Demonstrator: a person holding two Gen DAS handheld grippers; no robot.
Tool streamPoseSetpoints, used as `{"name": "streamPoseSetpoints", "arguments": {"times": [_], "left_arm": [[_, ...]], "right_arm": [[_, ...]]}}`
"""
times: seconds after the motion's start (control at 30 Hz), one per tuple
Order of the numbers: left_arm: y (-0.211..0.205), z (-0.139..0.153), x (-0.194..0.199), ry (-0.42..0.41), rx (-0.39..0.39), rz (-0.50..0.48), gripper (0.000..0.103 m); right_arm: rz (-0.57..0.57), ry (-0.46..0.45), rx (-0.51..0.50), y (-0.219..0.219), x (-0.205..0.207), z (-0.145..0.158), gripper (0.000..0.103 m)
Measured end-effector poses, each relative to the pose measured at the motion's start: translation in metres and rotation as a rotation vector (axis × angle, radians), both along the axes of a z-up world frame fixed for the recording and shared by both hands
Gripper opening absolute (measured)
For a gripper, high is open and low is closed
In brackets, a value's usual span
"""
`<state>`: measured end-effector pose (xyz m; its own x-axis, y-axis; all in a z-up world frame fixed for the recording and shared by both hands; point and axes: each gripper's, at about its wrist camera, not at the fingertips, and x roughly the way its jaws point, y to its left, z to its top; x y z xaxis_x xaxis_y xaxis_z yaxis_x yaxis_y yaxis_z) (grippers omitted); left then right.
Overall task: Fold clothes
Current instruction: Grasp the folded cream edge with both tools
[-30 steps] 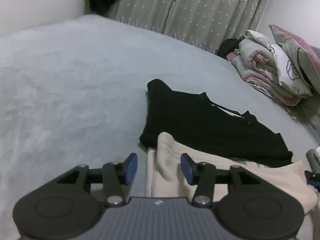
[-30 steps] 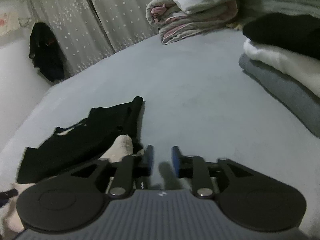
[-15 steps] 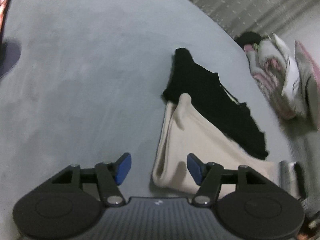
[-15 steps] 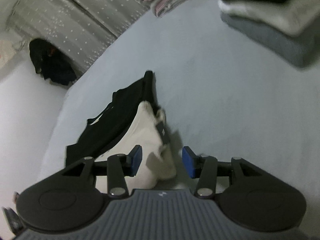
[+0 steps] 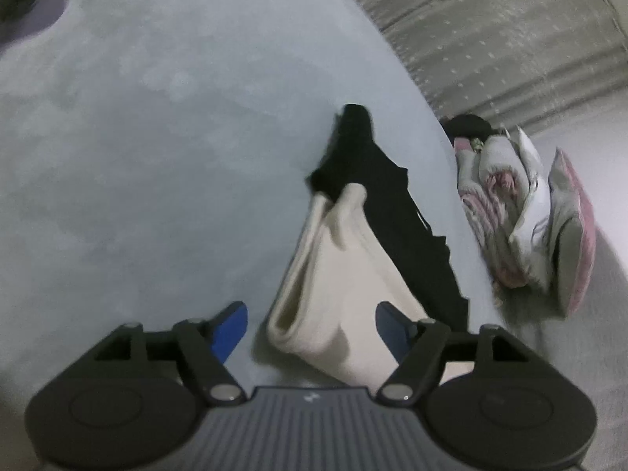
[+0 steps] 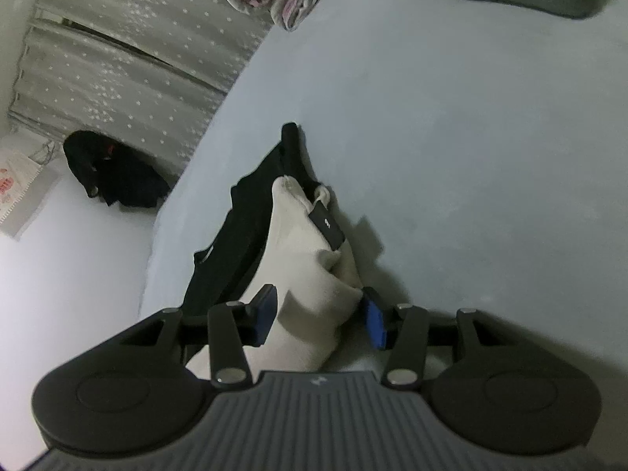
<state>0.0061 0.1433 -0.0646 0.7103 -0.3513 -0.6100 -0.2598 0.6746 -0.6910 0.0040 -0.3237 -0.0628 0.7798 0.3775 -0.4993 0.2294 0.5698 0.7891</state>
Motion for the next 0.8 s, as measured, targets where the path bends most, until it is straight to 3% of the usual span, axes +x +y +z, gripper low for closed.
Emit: {"name": "streamPoseSetpoints", "arguments": {"times": [0.07,0.1,0.13,0.17,0.23,0.27,0.4,0.5,0.63,0.8], "left_arm": [[-0.015,0.004,0.003,-0.018,0.072,-0.006,0.072],[-0.021,0.006,0.005,-0.025,0.103,-0.008,0.065],[-0.026,0.006,0.006,-0.028,0.131,-0.002,0.06],[-0.027,0.005,0.008,-0.028,0.159,0.009,0.049],[-0.03,0.003,0.01,-0.022,0.207,0.031,0.017],[-0.03,0.002,0.012,-0.016,0.205,0.044,0.011],[-0.028,0.008,0.006,-0.008,0.224,0.072,0.009],[-0.023,0.013,0.0,0.022,0.194,0.075,0.008],[-0.016,0.024,-0.014,0.037,0.174,0.05,0.008],[-0.019,0.035,-0.039,0.039,0.205,0.001,0.008]], "right_arm": [[-0.013,-0.017,-0.017,0.003,0.001,-0.001,0.048],[-0.02,-0.024,-0.029,0.005,0.002,-0.002,0.045],[-0.027,-0.029,-0.044,0.007,0.003,-0.003,0.034],[-0.032,-0.03,-0.065,0.009,0.004,-0.005,0.025],[-0.039,-0.038,-0.083,0.011,0.004,-0.008,0.017],[-0.044,-0.042,-0.087,0.012,0.004,-0.009,0.016],[-0.064,-0.043,-0.154,0.02,-0.004,0.0,0.015],[-0.067,-0.038,-0.201,0.021,-0.011,0.01,0.014],[-0.054,-0.025,-0.197,0.017,-0.026,0.021,0.013],[-0.044,-0.001,-0.204,0.022,-0.049,0.029,0.013]]}}
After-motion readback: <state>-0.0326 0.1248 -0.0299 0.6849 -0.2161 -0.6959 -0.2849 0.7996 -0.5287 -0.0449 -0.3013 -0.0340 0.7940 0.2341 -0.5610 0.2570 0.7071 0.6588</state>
